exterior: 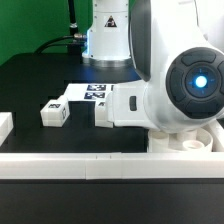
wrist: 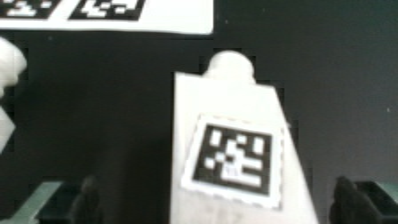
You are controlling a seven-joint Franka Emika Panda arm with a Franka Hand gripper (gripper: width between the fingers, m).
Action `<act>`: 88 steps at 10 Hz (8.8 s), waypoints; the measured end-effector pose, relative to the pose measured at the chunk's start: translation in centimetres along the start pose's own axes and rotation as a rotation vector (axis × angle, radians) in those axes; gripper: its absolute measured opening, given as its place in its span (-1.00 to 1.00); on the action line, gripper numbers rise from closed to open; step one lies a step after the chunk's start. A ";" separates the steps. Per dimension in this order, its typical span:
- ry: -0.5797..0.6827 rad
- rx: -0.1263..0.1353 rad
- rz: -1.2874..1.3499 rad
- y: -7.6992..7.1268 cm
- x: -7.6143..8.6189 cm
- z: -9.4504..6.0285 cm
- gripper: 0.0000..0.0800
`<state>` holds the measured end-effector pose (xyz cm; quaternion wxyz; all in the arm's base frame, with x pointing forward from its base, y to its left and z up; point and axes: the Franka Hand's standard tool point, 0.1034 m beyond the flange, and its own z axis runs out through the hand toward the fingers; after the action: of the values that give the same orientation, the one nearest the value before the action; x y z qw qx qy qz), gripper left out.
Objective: Assemble stool
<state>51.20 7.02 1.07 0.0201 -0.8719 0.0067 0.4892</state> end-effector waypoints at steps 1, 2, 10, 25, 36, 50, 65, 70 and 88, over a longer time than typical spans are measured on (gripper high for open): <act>0.005 -0.001 -0.001 -0.1 0.1 0.0 0.62; 0.003 -0.002 -0.003 -0.2 0.1 0.2 0.32; 0.013 -0.002 -0.035 -0.1 -1.9 -2.1 -0.19; 0.856 -0.003 -0.089 -0.3 -2.9 -11.2 -0.19; 1.373 -0.152 -0.282 -2.6 -2.0 -14.2 -0.19; 1.426 -0.345 -0.507 -3.9 -0.6 -15.1 -0.18; 1.461 -0.348 -0.514 -4.0 0.3 -14.0 0.61; 1.294 -0.323 -0.518 -3.9 -2.3 -16.7 0.62; 0.888 -0.702 -1.145 -5.1 -1.3 -16.2 0.62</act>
Offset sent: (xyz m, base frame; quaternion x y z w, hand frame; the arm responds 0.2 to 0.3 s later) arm -0.0033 0.0007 -0.0017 -0.0029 0.0037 -0.0019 1.0000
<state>64.47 11.39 10.72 -0.0122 -0.8086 -0.5880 -0.0158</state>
